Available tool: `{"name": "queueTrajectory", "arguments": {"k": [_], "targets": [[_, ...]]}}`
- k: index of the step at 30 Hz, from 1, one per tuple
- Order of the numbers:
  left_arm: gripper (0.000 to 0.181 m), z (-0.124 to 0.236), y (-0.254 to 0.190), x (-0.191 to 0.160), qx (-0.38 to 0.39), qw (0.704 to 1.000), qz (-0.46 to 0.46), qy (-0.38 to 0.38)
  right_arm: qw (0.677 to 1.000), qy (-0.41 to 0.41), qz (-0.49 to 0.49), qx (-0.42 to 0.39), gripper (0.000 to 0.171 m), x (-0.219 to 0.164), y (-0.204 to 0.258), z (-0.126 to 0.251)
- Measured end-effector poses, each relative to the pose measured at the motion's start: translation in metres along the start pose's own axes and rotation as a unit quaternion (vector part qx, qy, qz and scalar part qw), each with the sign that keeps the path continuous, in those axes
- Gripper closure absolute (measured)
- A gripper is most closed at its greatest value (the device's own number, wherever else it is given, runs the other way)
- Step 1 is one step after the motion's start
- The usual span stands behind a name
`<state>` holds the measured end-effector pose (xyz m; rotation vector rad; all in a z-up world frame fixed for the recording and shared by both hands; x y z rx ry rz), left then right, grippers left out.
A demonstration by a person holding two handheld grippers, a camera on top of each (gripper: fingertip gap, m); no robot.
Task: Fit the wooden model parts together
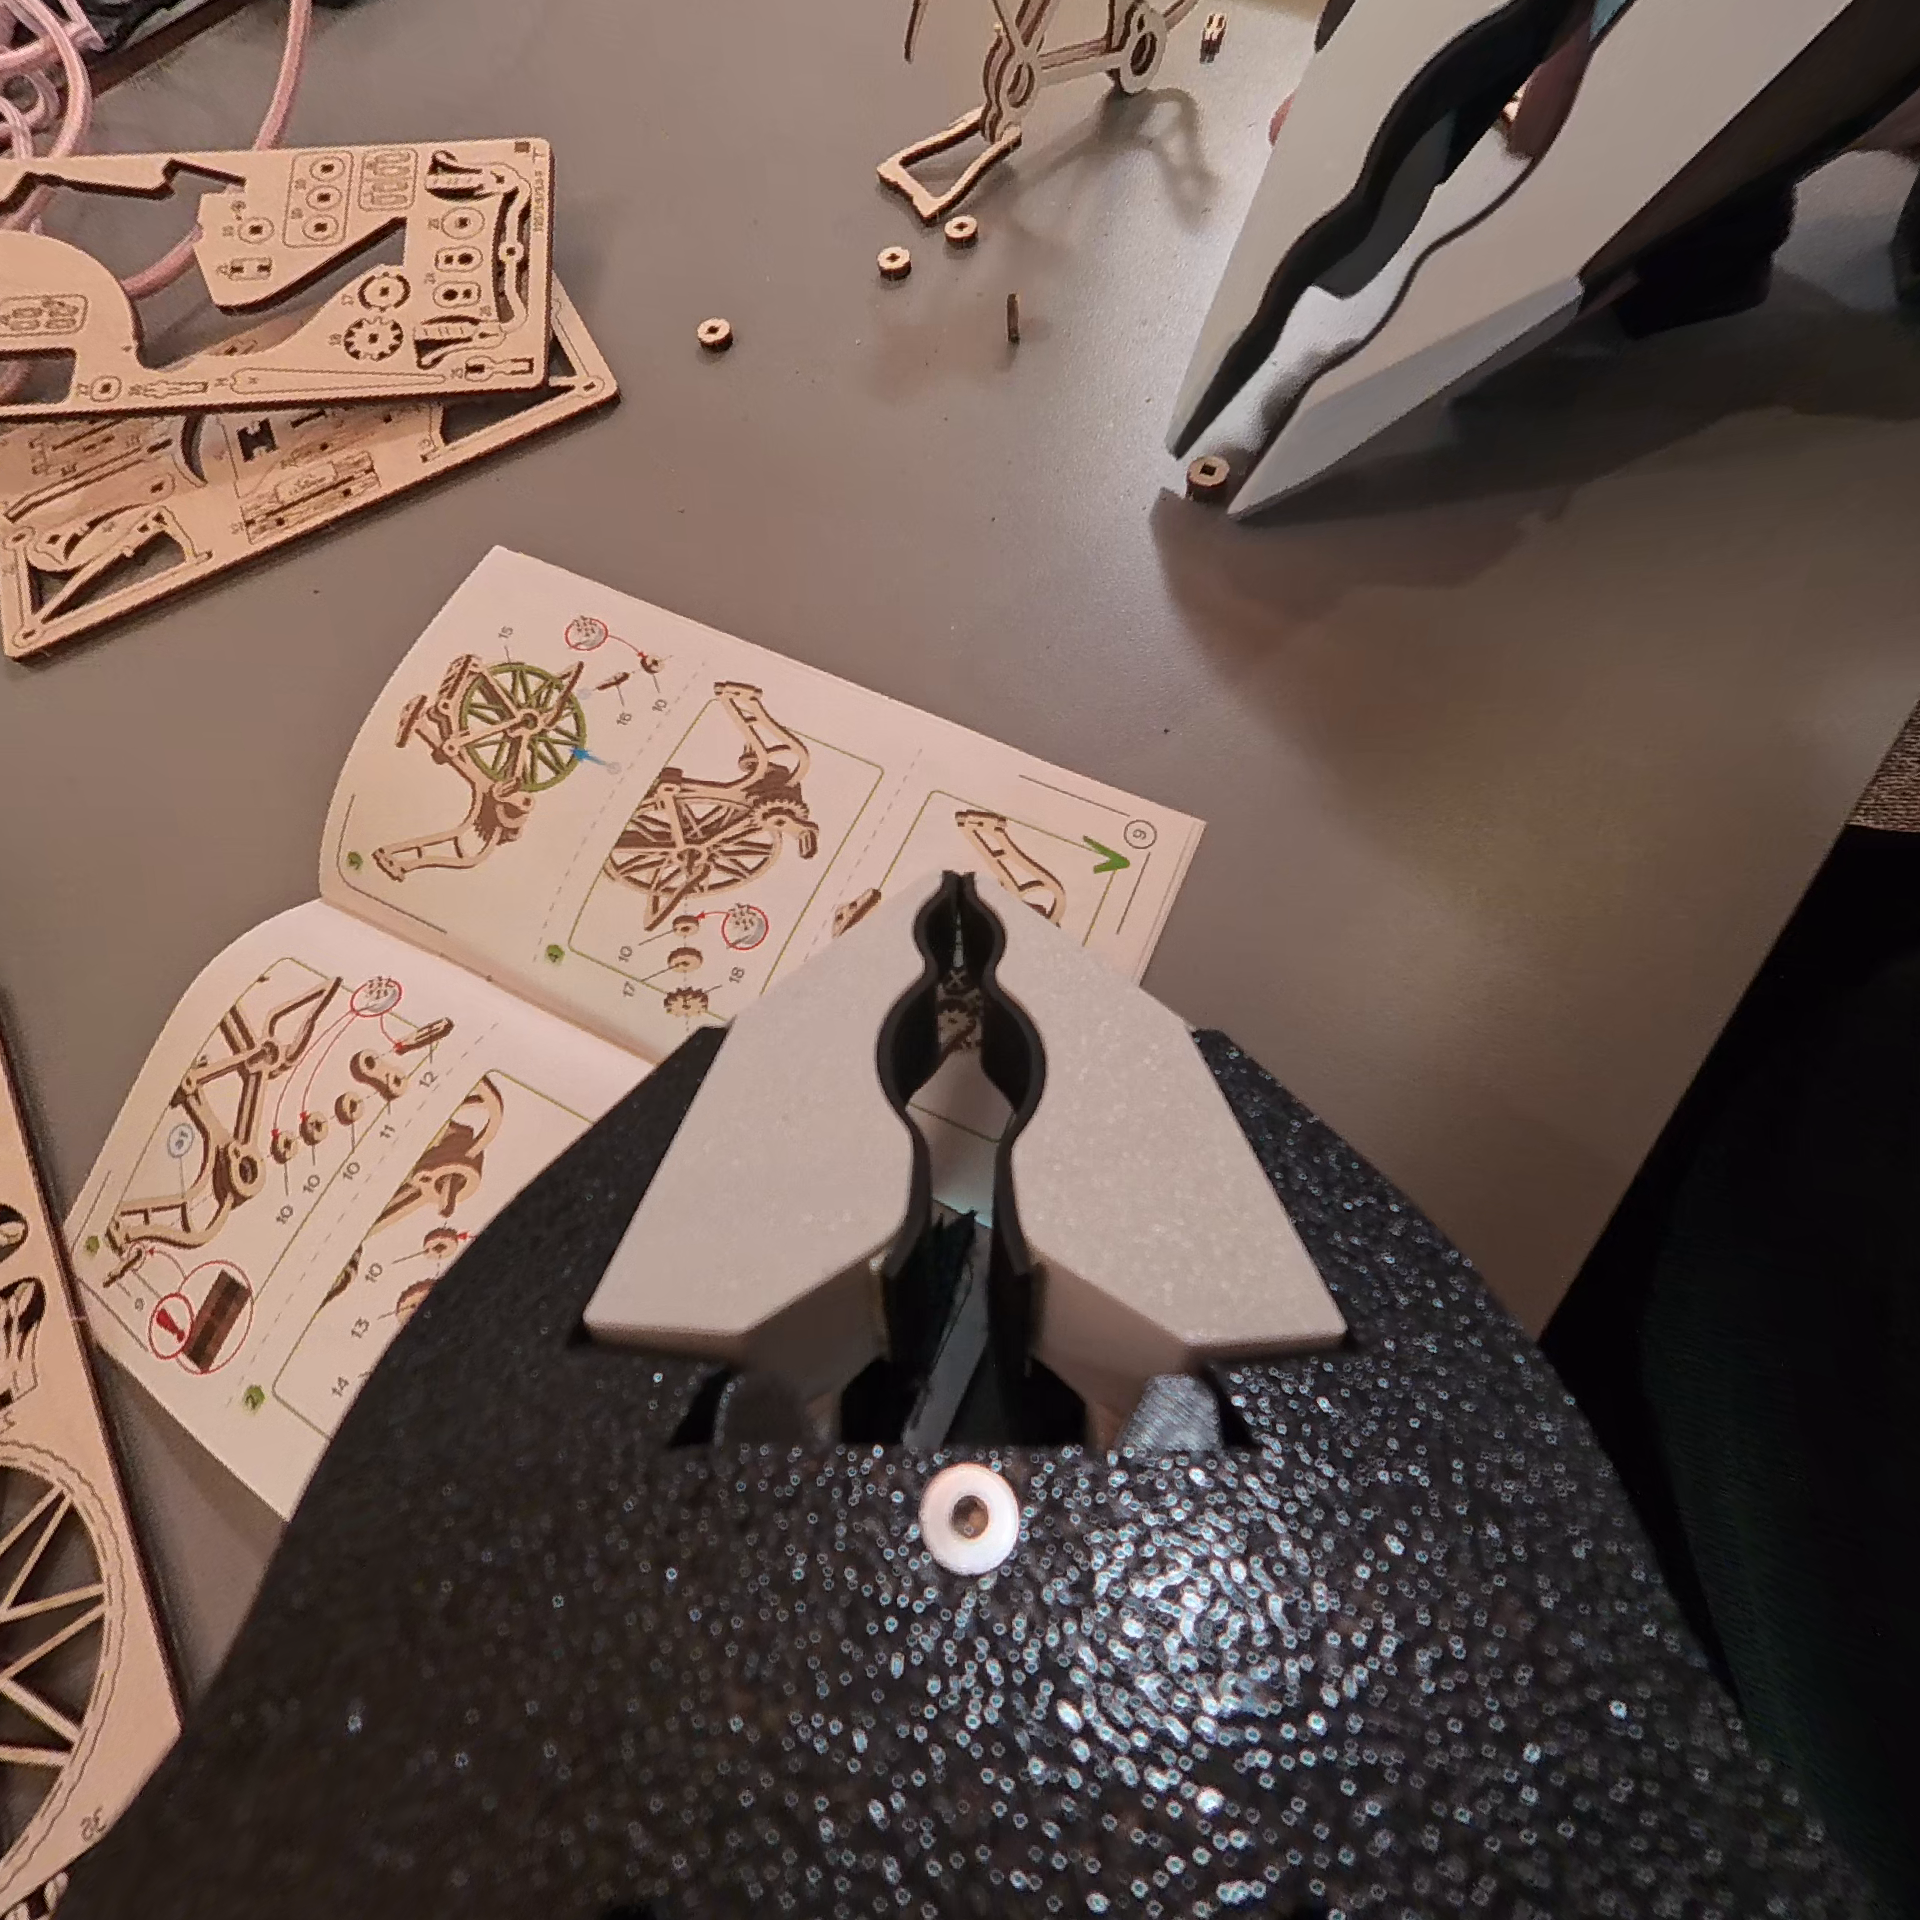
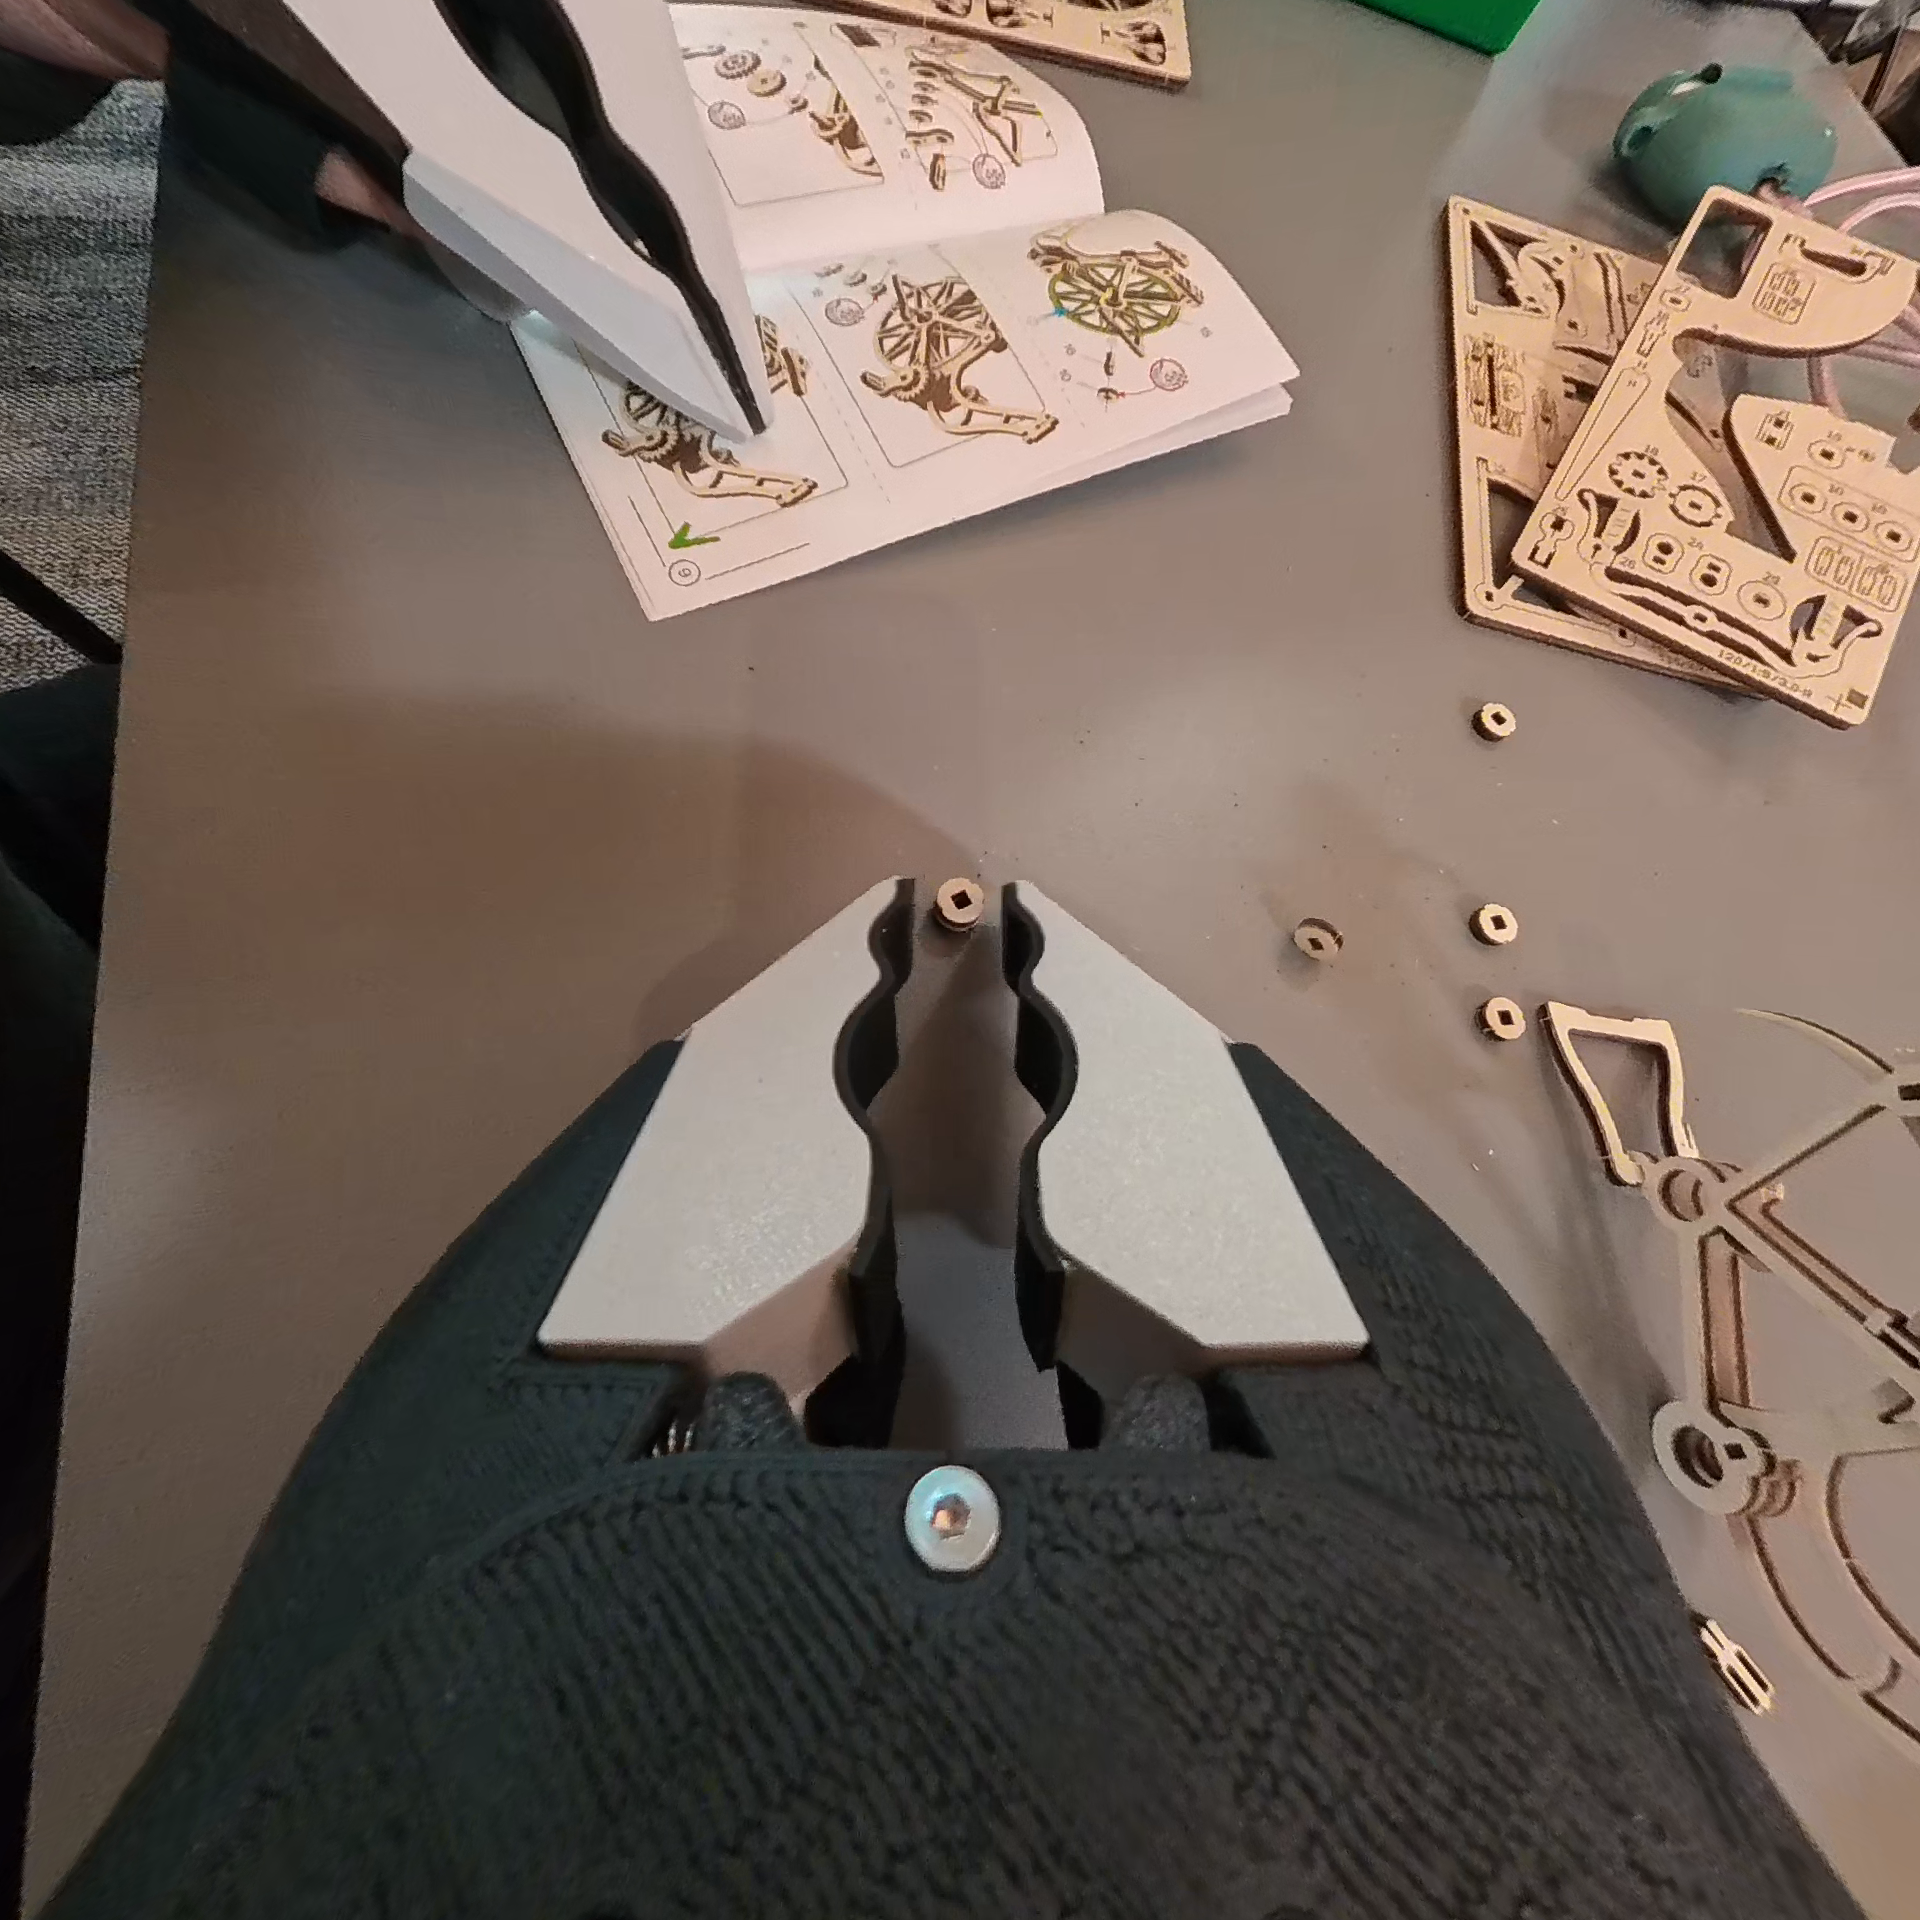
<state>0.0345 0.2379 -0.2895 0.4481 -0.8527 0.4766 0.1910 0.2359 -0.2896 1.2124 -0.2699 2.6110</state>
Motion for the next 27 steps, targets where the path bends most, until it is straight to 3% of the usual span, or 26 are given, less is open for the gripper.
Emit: {"name": "queueTrajectory", "arguments": {"k": [10, 19, 27], "targets": [[0.181, 0.000, 0.000, 0.000, -0.001, 1.000, 0.001, 0.000, 0.999, -0.042, -0.004, -0.023, 0.146, 0.006, -0.004, 0.009], [0.181, 0.000, 0.000, 0.000, 0.001, 1.000, -0.001, 0.000, 0.973, -0.164, 0.038, -0.159, 0.155, 0.021, -0.016, 0.043], [0.181, 0.000, 0.000, 0.000, 0.001, 1.000, -0.002, -0.001, 0.962, -0.179, 0.041, -0.201, 0.158, 0.021, -0.022, 0.051]]}}
Point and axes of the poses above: each gripper's, where its closed fingertips meet, z back along the fingers, x out of its top, y = z × x across the jaws, the point moved 4 cm from there along z, back along the fingers, and after that the axes turned 9 degrees about x, right-handed, at the moved point
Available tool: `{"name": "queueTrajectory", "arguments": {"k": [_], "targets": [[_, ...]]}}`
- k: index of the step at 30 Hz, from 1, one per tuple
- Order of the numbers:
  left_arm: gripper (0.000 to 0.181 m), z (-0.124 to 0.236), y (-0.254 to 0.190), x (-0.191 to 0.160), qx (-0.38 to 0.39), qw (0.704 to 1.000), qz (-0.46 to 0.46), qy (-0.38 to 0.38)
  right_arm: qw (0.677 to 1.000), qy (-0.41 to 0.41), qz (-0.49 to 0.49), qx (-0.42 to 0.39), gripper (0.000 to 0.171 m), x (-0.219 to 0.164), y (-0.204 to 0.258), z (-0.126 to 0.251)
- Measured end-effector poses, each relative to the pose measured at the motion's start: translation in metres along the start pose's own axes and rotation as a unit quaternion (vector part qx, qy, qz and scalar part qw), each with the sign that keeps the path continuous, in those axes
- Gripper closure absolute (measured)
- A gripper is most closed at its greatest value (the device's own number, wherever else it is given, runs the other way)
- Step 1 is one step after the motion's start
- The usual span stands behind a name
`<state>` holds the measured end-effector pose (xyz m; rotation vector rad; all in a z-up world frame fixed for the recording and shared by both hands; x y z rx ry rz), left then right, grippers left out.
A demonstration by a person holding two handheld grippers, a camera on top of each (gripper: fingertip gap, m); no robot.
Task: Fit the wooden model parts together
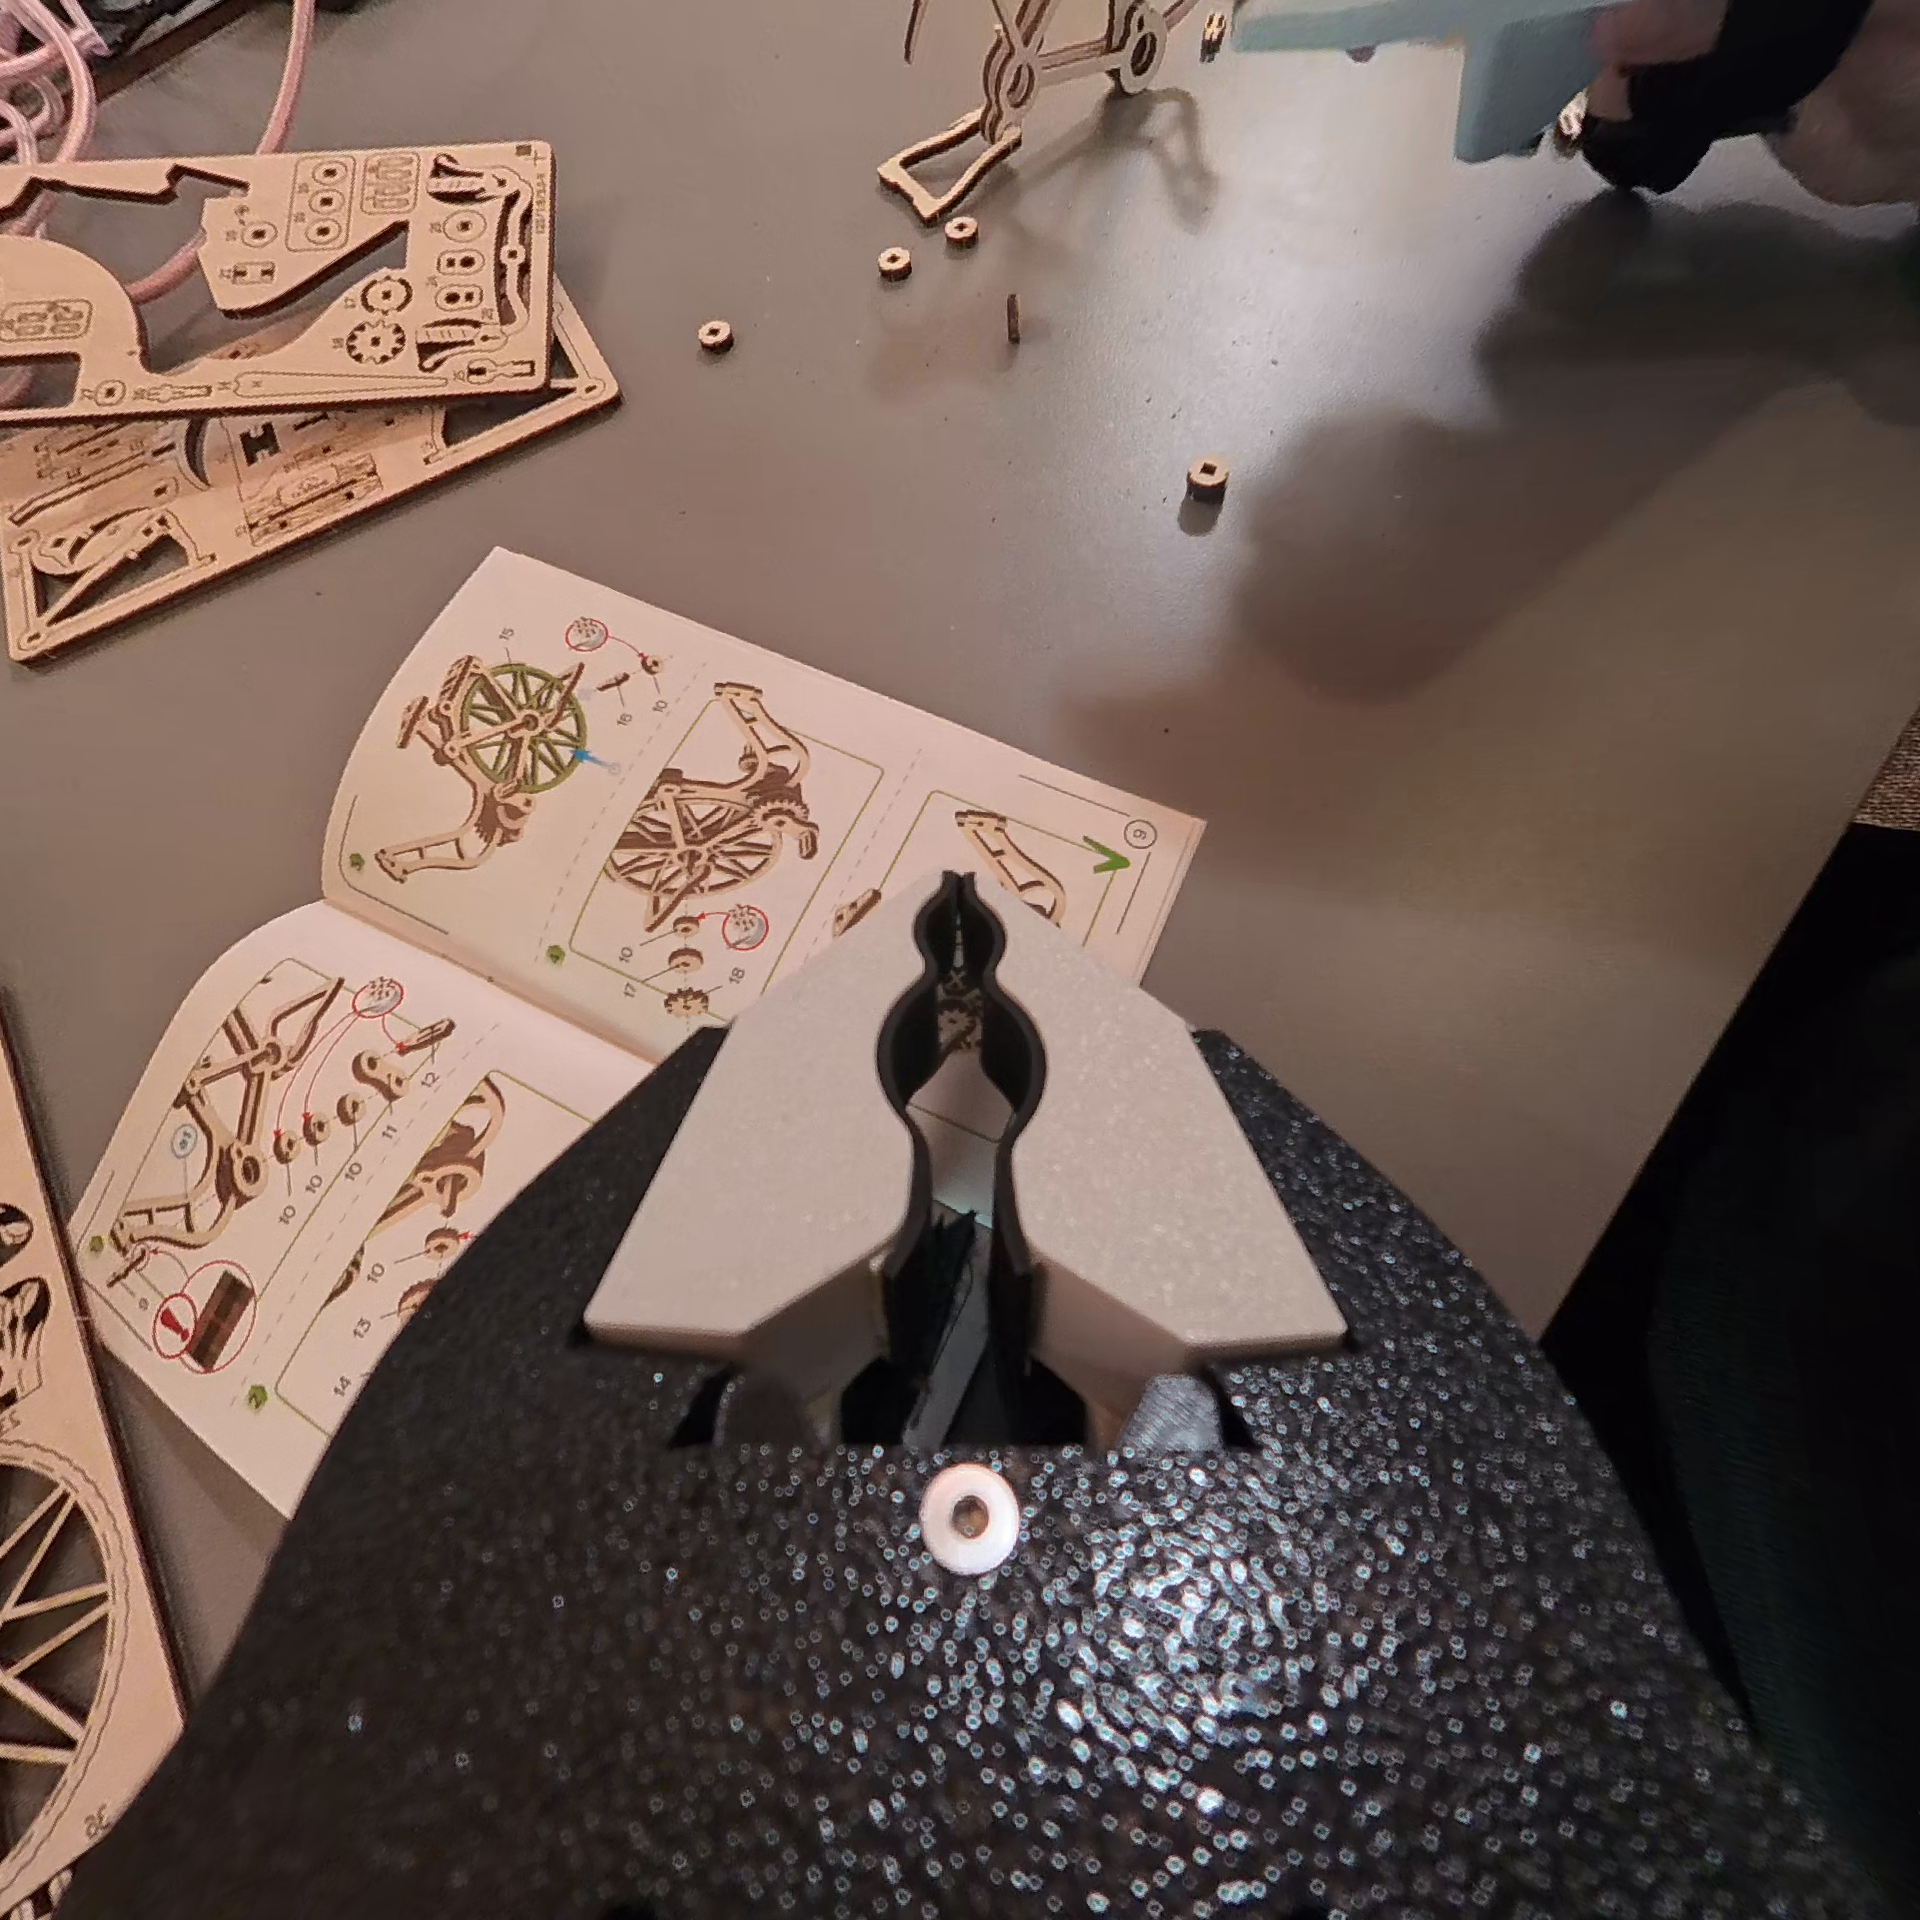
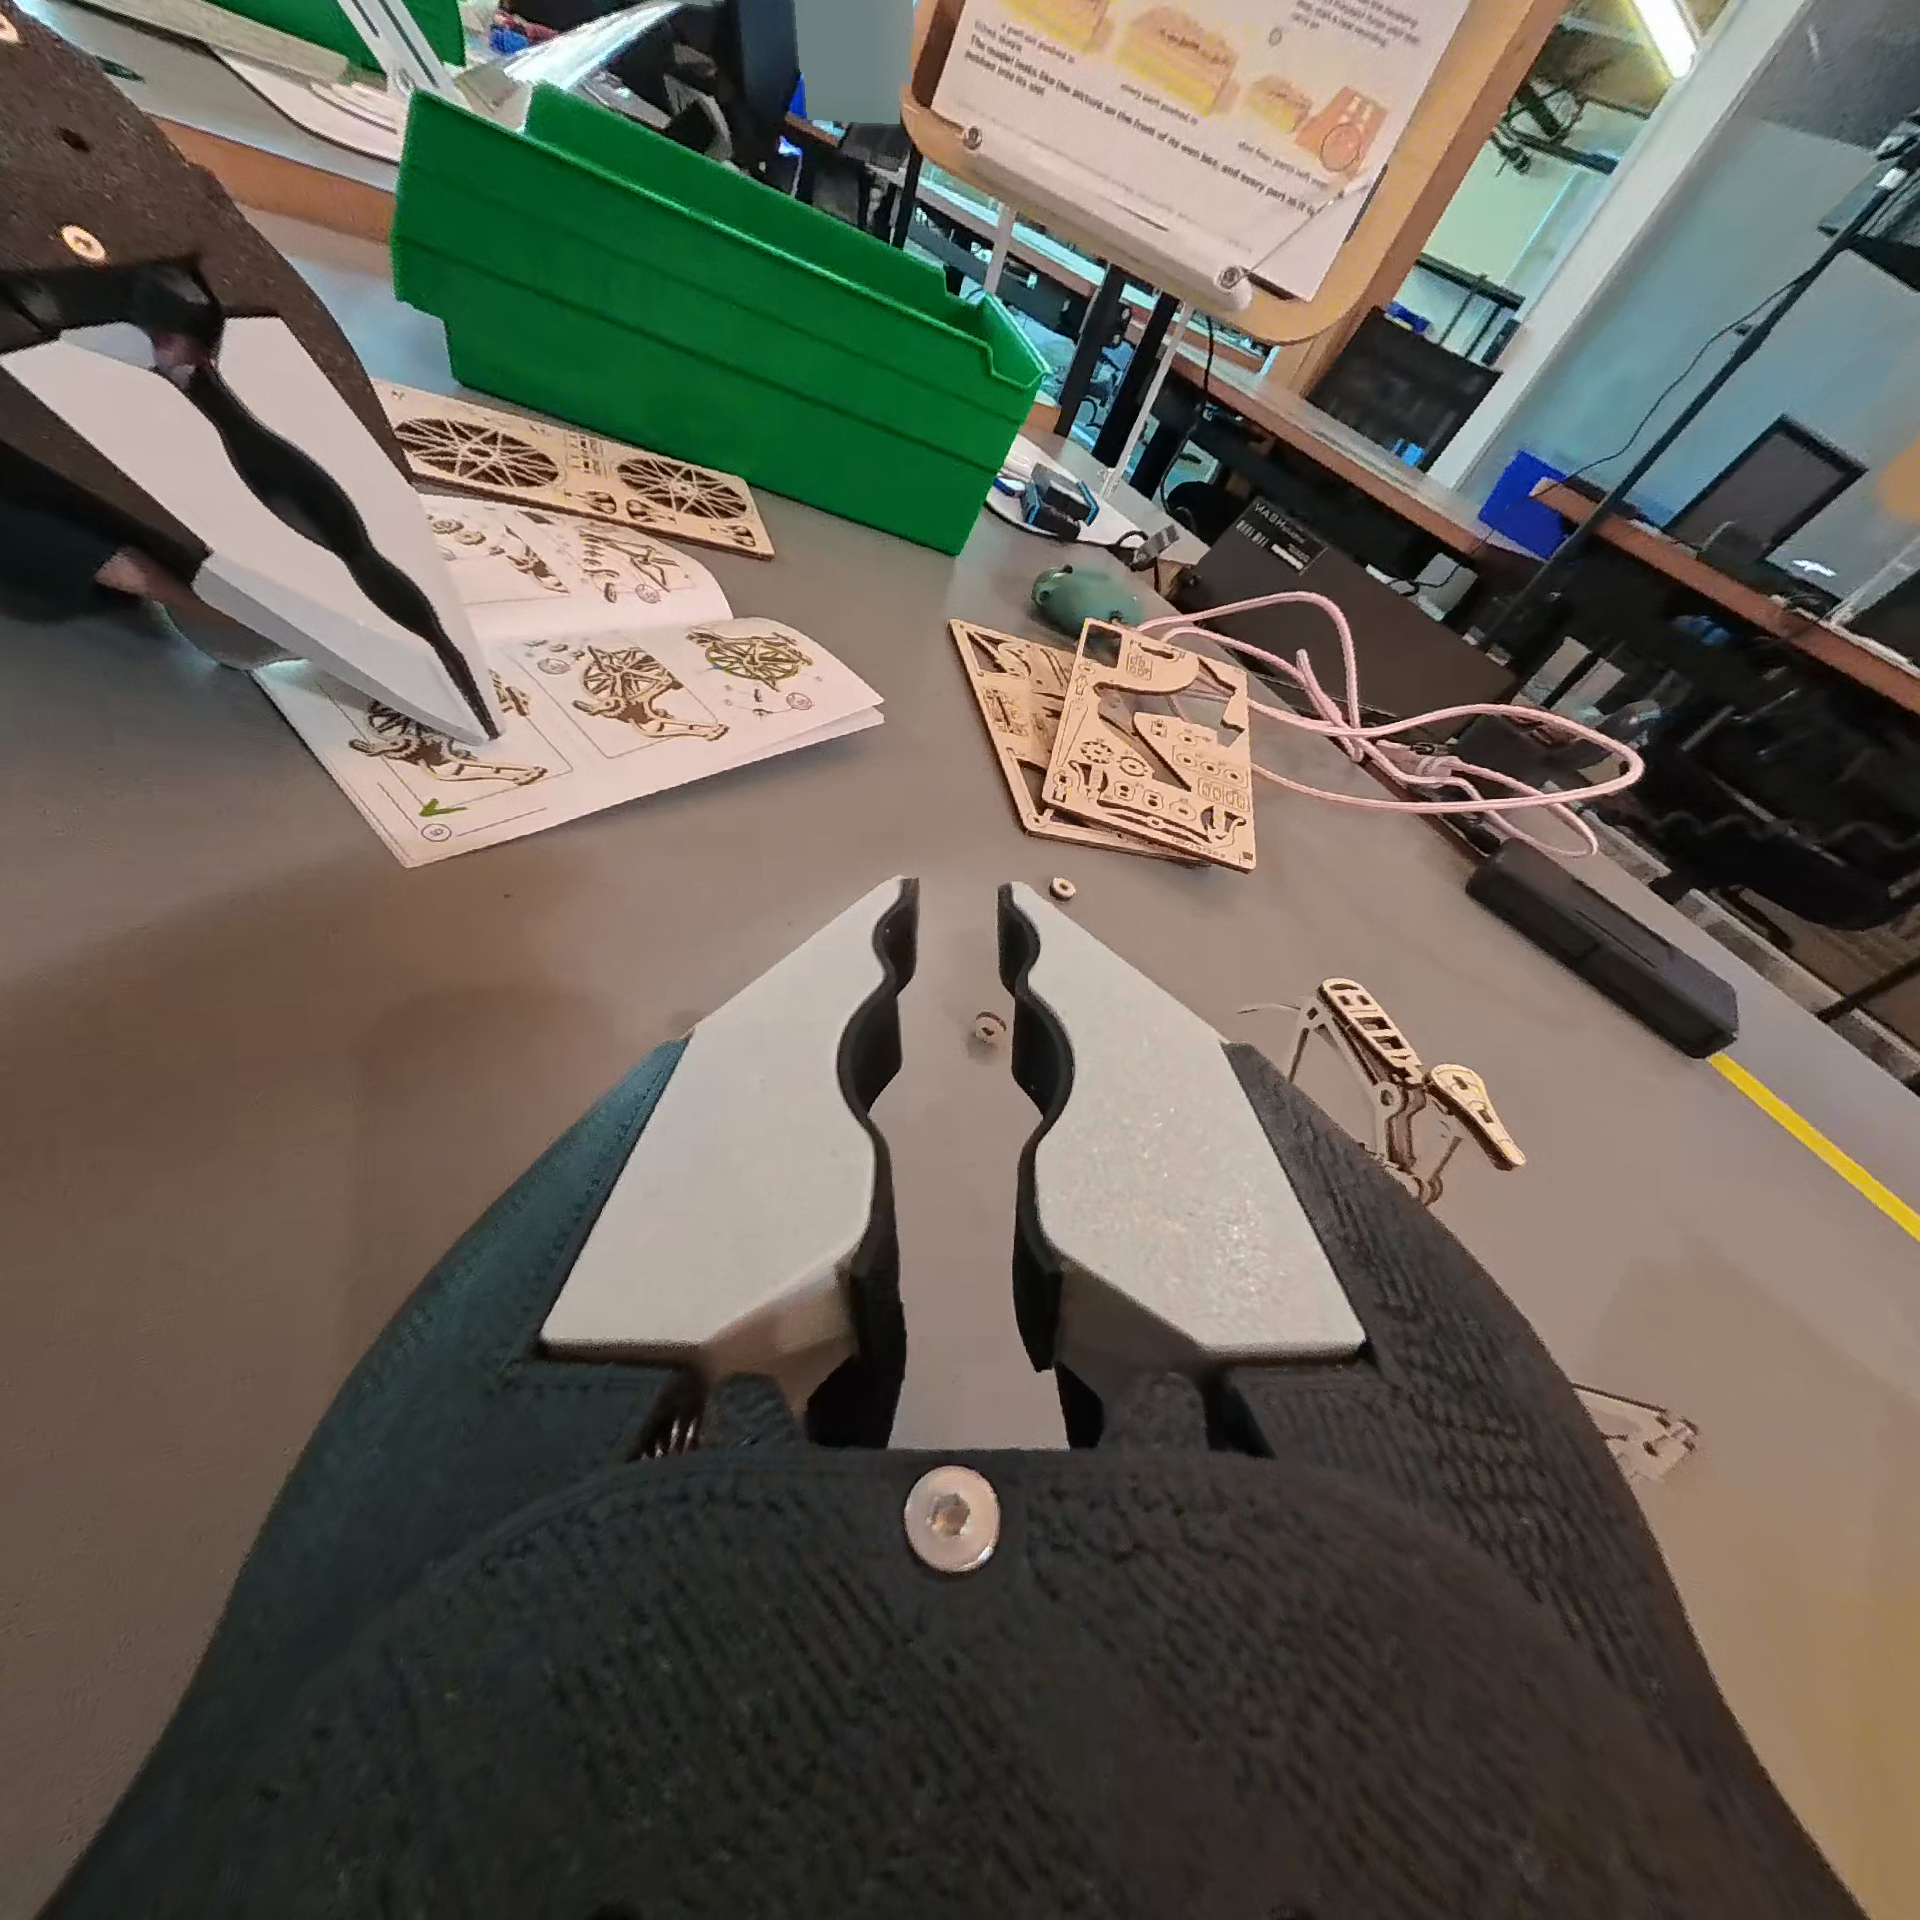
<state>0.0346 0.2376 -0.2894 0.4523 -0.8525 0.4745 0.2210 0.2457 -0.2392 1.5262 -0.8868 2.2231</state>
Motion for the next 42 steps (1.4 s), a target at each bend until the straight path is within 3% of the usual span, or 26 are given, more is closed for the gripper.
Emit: {"name": "queueTrajectory", "arguments": {"k": [11, 18, 28, 32, 38, 42], "targets": [[0.181, 0.000, 0.000, 0.000, -0.003, 1.000, 0.004, 0.001, 0.997, -0.017, 0.002, -0.076, 0.163, 0.019, -0.025, 0.026], [0.181, 0.000, 0.000, 0.000, -0.006, 1.000, 0.004, 0.002, 0.987, 0.114, 0.001, -0.112, 0.160, -0.003, -0.059, 0.064], [0.181, 0.000, 0.000, 0.000, -0.008, 1.000, 0.004, 0.002, 0.945, 0.299, -0.127, -0.032, 0.151, -0.067, -0.059, 0.098], [0.181, 0.000, 0.000, 0.000, -0.008, 1.000, 0.005, 0.002, 0.938, 0.309, -0.154, 0.020, 0.150, -0.072, -0.045, 0.109], [0.181, 0.000, 0.000, 0.000, -0.010, 1.000, 0.007, 0.003, 0.938, 0.316, -0.139, -0.004, 0.152, -0.074, -0.049, 0.115], [0.181, 0.000, 0.000, 0.000, -0.008, 1.000, 0.005, 0.002, 0.951, 0.276, -0.141, -0.003, 0.153, -0.070, -0.053, 0.098]]}}
Point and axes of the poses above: each gripper's, where its closed fingertips meet, z back along the fingers, x out of its top, y = z × x across the jaws, the point moved 4 cm from there along z, back along the fingers, and after that the axes turned 9 degrees about x, right-handed, at the moved point
